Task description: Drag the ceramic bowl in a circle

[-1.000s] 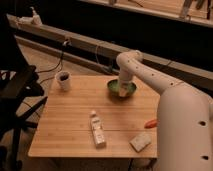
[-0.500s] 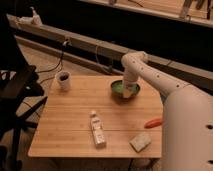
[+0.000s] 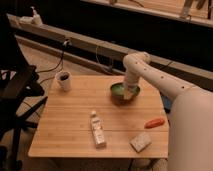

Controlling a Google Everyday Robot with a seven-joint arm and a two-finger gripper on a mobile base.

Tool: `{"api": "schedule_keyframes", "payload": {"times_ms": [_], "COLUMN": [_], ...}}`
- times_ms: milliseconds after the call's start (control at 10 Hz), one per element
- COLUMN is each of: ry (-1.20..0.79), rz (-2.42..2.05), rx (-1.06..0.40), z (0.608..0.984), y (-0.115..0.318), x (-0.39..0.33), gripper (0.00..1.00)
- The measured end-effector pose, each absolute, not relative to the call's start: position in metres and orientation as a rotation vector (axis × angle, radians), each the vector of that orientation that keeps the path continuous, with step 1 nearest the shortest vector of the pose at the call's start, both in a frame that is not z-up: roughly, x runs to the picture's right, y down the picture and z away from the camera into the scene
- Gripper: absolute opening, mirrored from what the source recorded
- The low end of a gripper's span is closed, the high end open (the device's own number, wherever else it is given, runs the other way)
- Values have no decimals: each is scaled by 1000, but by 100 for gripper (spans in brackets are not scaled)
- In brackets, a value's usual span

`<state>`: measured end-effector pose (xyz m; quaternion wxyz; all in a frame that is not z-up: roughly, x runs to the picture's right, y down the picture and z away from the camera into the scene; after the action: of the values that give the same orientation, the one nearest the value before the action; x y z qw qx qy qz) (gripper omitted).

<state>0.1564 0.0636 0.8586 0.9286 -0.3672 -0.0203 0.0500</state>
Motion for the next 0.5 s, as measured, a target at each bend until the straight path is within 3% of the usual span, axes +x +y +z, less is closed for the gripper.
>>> {"api": "schedule_keyframes", "payload": {"times_ms": [300, 500], "ry": [16, -26], "rz": [83, 86], "rx": [-738, -708], "z": [869, 891], "y": [53, 29], "x": [148, 138], "gripper": [1, 0]}}
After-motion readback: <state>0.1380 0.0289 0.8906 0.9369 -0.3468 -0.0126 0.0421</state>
